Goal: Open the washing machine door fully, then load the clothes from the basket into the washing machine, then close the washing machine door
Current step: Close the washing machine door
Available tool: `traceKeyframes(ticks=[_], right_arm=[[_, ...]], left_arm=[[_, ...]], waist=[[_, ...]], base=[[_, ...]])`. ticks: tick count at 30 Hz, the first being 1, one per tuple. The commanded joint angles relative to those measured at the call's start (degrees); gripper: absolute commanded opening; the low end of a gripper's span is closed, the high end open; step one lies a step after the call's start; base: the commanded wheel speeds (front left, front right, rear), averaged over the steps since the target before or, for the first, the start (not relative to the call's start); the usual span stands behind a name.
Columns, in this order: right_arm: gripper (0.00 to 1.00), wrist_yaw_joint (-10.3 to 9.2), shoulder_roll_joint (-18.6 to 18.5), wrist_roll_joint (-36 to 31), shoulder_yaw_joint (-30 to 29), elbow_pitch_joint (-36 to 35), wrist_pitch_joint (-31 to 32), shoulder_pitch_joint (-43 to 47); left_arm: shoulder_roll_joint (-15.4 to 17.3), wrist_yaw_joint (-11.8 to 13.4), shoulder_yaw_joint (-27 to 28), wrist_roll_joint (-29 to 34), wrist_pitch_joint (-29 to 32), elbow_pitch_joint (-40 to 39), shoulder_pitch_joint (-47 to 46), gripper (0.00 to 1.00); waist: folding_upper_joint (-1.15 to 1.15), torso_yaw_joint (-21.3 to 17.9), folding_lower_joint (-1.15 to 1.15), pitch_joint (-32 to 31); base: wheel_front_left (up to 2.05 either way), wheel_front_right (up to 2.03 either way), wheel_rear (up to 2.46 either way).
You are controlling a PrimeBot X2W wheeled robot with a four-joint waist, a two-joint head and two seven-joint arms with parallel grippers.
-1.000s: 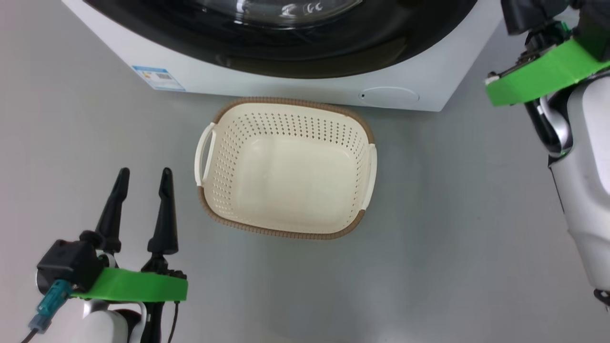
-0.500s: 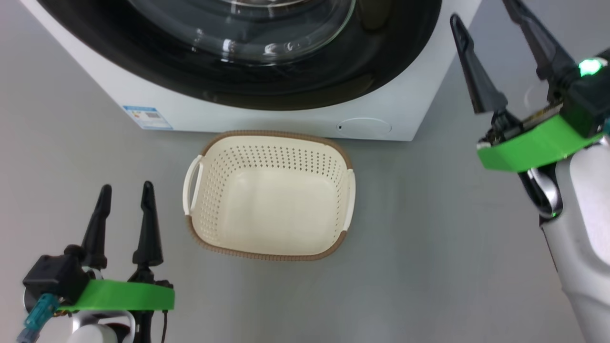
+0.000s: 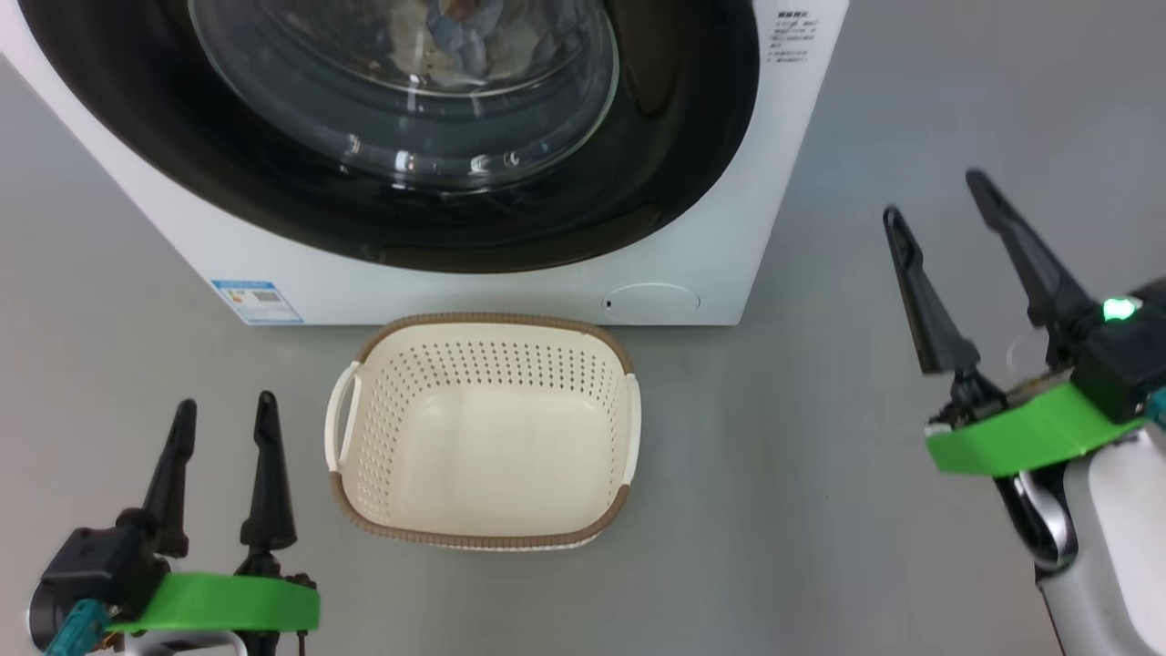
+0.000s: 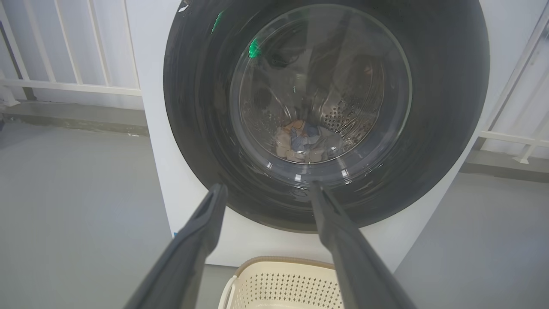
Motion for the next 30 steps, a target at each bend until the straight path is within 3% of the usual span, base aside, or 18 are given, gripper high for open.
traceKeyframes(ticks=[1,14,30], right_arm=[[1.00,-0.33,0.3,1.3,0.3,-1.9,-0.1,2.3],[1.00,-0.33,3.3,2.3,-2.5,-3.2,-0.1,13.0],[1.00,-0.33,5.6,2.2,-3.6,-4.9,-0.1,17.7]], left_arm=[[0.8,-0.1,2.2,0.2,-0.4,-1.4,0.0,1.00],[0.7,0.5,2.9,-0.5,-0.4,-0.8,2.6,1.00],[0.7,1.5,4.5,0.4,-0.4,-1.5,4.4,1.00]], waist=[[0.00,-0.7,0.00,-1.5],[0.00,-2.7,0.00,-4.6],[0.00,-6.6,0.00,-4.9]], base=[[0.00,0.00,0.00],[0.00,0.00,0.00],[0.00,0.00,0.00]])
